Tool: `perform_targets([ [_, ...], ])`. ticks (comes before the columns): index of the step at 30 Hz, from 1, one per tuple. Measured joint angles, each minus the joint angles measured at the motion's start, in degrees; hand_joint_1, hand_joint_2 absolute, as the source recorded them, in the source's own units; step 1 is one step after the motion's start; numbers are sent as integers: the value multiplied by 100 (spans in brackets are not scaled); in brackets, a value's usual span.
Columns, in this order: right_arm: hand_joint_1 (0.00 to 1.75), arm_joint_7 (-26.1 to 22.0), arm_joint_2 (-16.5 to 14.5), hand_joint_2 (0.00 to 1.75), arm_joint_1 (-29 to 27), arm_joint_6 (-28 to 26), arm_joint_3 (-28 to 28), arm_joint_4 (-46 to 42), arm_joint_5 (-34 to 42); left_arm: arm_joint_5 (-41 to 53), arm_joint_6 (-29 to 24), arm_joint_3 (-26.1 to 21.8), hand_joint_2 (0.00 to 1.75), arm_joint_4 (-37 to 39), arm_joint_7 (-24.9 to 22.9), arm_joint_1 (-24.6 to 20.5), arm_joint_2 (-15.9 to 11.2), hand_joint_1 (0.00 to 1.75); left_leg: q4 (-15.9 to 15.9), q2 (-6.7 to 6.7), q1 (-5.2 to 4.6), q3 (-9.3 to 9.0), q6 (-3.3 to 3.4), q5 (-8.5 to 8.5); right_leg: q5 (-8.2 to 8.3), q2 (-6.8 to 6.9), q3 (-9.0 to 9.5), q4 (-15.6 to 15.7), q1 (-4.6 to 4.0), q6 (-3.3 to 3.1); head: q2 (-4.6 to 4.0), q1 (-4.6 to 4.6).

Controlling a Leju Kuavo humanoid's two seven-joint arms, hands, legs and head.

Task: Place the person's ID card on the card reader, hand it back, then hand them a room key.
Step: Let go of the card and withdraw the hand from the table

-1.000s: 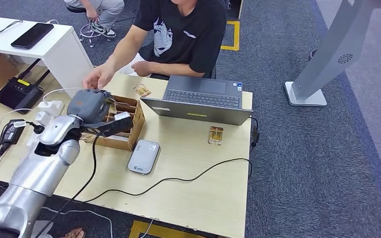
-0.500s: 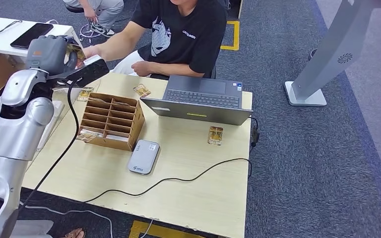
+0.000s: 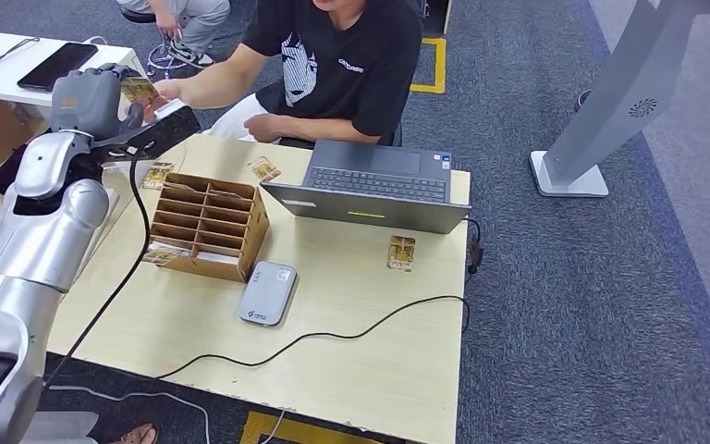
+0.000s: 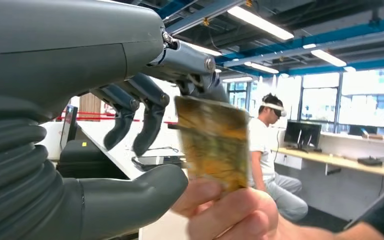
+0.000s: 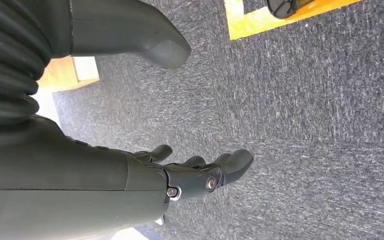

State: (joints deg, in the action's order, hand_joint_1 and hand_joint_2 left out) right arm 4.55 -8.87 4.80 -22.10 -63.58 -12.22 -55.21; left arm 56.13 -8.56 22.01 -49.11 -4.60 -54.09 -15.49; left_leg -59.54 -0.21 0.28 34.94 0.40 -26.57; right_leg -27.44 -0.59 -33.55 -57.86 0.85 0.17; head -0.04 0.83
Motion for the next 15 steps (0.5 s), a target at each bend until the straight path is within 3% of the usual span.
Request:
perform_targets([
  [5, 0, 9, 0, 175, 4, -8, 0, 0, -5, -170, -441, -242, 175, -273, 188, 370, 64, 0, 1, 1, -1, -2, -4, -3, -1, 0, 1, 0, 1, 0, -1, 1],
  [12, 0, -50, 0, 175, 3, -32, 0, 0, -1, -180, -886, -587, 175, -1496, 596, 1785, 257, 0, 1, 2, -1, -3, -4, -4, -1, -3, 0, 1, 1, -1, -1, 1],
  [15, 0, -55, 0, 175, 2, -35, 0, 0, 7, -182, -934, -654, 44, -1862, 637, 2193, 314, 0, 1, 2, -1, -2, -4, -4, -2, -2, 0, 1, 1, -1, -1, 0],
])
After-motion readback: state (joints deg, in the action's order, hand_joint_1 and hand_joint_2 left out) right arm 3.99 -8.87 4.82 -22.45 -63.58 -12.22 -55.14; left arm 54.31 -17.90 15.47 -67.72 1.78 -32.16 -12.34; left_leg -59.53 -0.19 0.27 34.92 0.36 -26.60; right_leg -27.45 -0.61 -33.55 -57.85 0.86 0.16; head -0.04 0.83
